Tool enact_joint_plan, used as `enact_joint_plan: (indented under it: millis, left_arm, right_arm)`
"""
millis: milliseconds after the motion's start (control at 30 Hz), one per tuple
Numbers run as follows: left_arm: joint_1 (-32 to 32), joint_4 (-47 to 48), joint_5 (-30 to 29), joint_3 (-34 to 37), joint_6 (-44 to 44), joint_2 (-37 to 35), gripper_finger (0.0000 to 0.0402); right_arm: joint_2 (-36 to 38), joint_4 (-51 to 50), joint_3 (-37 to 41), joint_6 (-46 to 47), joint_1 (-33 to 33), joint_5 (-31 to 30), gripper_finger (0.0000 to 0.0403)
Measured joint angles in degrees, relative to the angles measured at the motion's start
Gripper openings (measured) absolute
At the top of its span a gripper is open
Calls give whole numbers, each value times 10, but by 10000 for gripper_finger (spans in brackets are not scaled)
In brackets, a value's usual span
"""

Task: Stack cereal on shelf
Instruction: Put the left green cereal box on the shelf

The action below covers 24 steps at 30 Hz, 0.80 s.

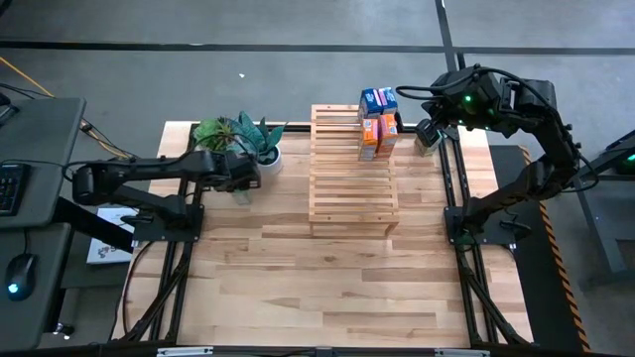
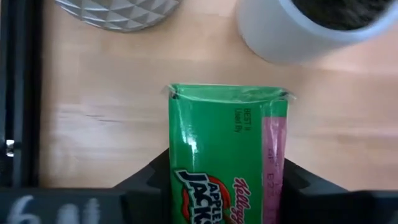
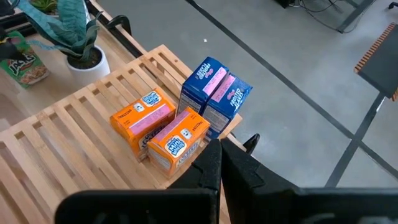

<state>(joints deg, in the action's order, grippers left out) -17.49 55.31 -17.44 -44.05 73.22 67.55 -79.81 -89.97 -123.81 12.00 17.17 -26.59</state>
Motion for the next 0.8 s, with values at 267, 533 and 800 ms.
enact_joint_plan:
  millis: [267,533,800]
  left_arm:
    - [29,37,129,-27,-107,-93,137]
    - [98,53,208,-163,-199,-112,137]
    - [116,69,195,-400,-462,37,138]
  right_arm:
    - [0,0,0,6,0,1,0]
    - [0,8,0,16,0,1,0]
    - [0,23,0,23,0,2,0]
